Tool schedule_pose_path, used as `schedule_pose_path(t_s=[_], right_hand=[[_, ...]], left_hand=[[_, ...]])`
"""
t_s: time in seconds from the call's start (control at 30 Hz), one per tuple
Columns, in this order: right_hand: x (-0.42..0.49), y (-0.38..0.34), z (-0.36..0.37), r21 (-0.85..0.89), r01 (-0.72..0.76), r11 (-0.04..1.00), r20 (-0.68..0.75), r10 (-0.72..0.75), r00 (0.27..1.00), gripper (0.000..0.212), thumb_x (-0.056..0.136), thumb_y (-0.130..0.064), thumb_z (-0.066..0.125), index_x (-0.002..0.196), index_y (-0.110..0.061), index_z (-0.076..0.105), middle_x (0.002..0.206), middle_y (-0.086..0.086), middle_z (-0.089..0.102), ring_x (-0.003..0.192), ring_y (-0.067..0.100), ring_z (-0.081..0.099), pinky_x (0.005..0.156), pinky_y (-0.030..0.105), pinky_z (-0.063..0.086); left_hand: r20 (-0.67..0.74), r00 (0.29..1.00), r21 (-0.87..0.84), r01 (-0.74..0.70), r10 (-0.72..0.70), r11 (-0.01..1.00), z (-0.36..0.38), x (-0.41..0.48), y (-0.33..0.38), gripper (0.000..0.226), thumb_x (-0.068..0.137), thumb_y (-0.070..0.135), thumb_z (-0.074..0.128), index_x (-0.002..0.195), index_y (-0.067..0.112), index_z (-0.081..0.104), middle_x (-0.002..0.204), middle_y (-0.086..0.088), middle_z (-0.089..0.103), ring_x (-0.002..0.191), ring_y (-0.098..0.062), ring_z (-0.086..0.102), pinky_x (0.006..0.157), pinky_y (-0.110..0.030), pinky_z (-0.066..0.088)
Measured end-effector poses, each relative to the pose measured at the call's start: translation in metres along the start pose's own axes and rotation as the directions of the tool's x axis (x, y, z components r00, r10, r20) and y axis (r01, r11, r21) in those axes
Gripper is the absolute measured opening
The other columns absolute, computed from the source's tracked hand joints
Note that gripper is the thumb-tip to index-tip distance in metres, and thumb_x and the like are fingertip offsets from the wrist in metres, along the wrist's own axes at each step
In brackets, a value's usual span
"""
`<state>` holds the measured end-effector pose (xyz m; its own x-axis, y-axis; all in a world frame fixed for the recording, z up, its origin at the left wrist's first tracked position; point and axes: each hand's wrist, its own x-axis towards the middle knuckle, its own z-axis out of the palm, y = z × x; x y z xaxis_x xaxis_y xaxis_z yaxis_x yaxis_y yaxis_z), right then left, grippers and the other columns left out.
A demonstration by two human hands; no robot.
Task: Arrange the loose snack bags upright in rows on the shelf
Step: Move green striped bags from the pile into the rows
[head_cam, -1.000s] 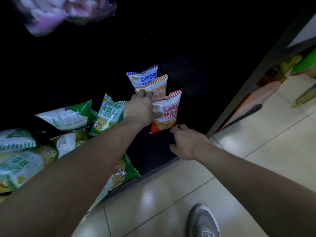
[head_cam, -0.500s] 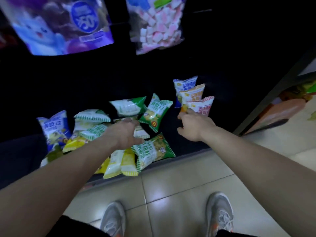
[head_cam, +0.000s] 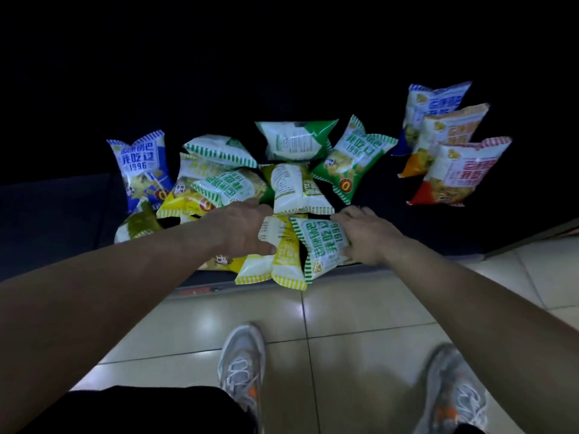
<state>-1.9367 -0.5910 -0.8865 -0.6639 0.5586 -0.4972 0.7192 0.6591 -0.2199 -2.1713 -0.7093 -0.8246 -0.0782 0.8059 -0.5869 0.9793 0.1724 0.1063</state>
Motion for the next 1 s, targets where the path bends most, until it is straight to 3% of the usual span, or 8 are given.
schedule_pose_path(t_s=[0.2, 0.43, 0.57, 0.7, 0.87, 1.0], right_hand=[[0.027, 0.015, 0.003, -0.075, 0.025, 0.997, 0.073, -0.019, 0.997, 0.102, 0.075, -0.057, 0.075, 0.155, -0.024, 0.021, 0.157, 0.001, 0.031, 0.140, 0.025, 0.029, 0.111, 0.043, 0.033], [0.015, 0.026, -0.007, -0.159, -0.005, 0.987, -0.076, -0.007, 0.997, 0.100, 0.064, -0.068, 0.076, 0.147, -0.030, 0.035, 0.131, 0.001, 0.039, 0.120, 0.023, 0.030, 0.096, 0.042, 0.036], [0.003, 0.034, -0.008, -0.104, -0.104, 0.989, -0.199, 0.082, 0.977, 0.099, 0.060, -0.069, 0.077, 0.137, -0.021, 0.036, 0.132, 0.006, 0.034, 0.122, 0.026, 0.035, 0.096, 0.043, 0.039], [0.000, 0.038, -0.002, 0.011, -0.206, 0.978, -0.195, 0.205, 0.959, 0.088, 0.058, -0.070, 0.079, 0.113, -0.020, 0.033, 0.118, 0.006, 0.051, 0.103, 0.025, 0.054, 0.074, 0.038, 0.043], [0.001, 0.042, -0.003, 0.092, -0.177, 0.980, -0.152, 0.189, 0.970, 0.106, 0.067, -0.067, 0.073, 0.148, -0.019, 0.024, 0.141, 0.011, 0.044, 0.127, 0.031, 0.043, 0.100, 0.045, 0.041], [-0.001, 0.046, -0.011, 0.190, -0.149, 0.970, -0.074, 0.165, 0.983, 0.096, 0.068, -0.055, 0.079, 0.146, -0.022, 0.035, 0.126, 0.006, 0.047, 0.116, 0.026, 0.049, 0.093, 0.037, 0.045]], left_hand=[[-0.039, 0.999, -0.101, -0.007, 0.004, 0.995, -0.006, 0.013, -0.002, 0.085, 0.086, 0.060, 0.062, 0.154, 0.023, 0.025, 0.157, -0.004, 0.027, 0.140, -0.025, 0.033, 0.109, -0.035, 0.034], [-0.026, 0.999, -0.095, -0.025, 0.023, 0.995, -0.003, 0.013, 0.006, 0.085, 0.086, 0.061, 0.061, 0.153, 0.025, 0.025, 0.157, -0.003, 0.027, 0.141, -0.024, 0.033, 0.111, -0.041, 0.035], [-0.034, 0.999, -0.096, -0.024, 0.021, 0.995, -0.007, 0.012, 0.013, 0.082, 0.087, 0.060, 0.062, 0.153, 0.026, 0.025, 0.156, -0.002, 0.027, 0.140, -0.024, 0.033, 0.110, -0.039, 0.035], [-0.034, 0.999, -0.072, -0.026, 0.023, 0.997, -0.008, 0.013, 0.018, 0.083, 0.086, 0.060, 0.062, 0.153, 0.026, 0.026, 0.156, -0.003, 0.028, 0.141, -0.024, 0.032, 0.110, -0.042, 0.036], [-0.043, 0.998, -0.069, -0.038, 0.035, 0.997, -0.011, 0.017, 0.022, 0.082, 0.087, 0.059, 0.062, 0.152, 0.023, 0.028, 0.155, -0.004, 0.030, 0.139, -0.025, 0.036, 0.109, -0.039, 0.037], [-0.036, 0.999, -0.065, -0.041, 0.038, 0.997, -0.013, 0.018, 0.027, 0.081, 0.088, 0.057, 0.062, 0.152, 0.023, 0.027, 0.155, -0.004, 0.029, 0.139, -0.025, 0.035, 0.109, -0.042, 0.037]])
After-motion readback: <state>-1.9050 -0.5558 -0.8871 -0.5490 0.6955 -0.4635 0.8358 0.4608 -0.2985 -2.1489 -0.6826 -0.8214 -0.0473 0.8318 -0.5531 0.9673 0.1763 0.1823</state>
